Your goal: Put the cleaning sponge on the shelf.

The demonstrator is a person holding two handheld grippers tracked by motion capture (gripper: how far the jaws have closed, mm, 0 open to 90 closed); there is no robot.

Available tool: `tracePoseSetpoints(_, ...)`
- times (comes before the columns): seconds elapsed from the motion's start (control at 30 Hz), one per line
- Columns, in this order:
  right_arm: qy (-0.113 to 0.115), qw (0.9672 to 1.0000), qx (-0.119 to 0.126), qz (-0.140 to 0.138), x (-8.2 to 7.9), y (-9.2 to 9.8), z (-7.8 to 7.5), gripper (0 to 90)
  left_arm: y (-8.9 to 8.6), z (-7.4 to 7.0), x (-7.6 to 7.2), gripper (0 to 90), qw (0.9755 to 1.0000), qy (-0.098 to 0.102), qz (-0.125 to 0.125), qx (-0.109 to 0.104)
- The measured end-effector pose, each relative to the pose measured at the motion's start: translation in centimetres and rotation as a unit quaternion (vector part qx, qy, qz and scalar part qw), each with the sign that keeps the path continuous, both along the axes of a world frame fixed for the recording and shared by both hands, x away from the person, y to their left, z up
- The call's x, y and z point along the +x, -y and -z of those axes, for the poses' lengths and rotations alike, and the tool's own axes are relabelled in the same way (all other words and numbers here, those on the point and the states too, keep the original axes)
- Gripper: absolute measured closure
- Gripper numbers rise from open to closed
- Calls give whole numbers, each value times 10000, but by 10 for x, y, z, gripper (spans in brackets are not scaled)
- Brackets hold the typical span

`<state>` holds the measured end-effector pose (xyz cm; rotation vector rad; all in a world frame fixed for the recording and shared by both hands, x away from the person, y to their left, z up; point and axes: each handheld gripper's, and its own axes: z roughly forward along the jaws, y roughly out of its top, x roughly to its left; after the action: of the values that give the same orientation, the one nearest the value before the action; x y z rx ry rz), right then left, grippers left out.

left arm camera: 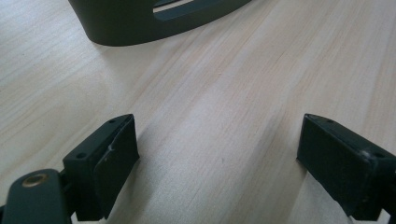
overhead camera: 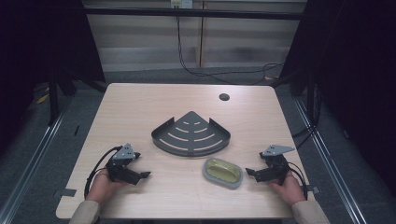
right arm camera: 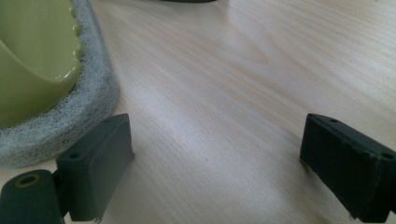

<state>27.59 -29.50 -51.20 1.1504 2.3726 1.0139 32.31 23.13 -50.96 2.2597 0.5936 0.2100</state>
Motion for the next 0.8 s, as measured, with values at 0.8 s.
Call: tracePoseSetpoints(0.8, -1217, 9889, -829, 190, 27, -6, -47, 264, -1, 0, 1, 119, 10000, -35, 2, -31)
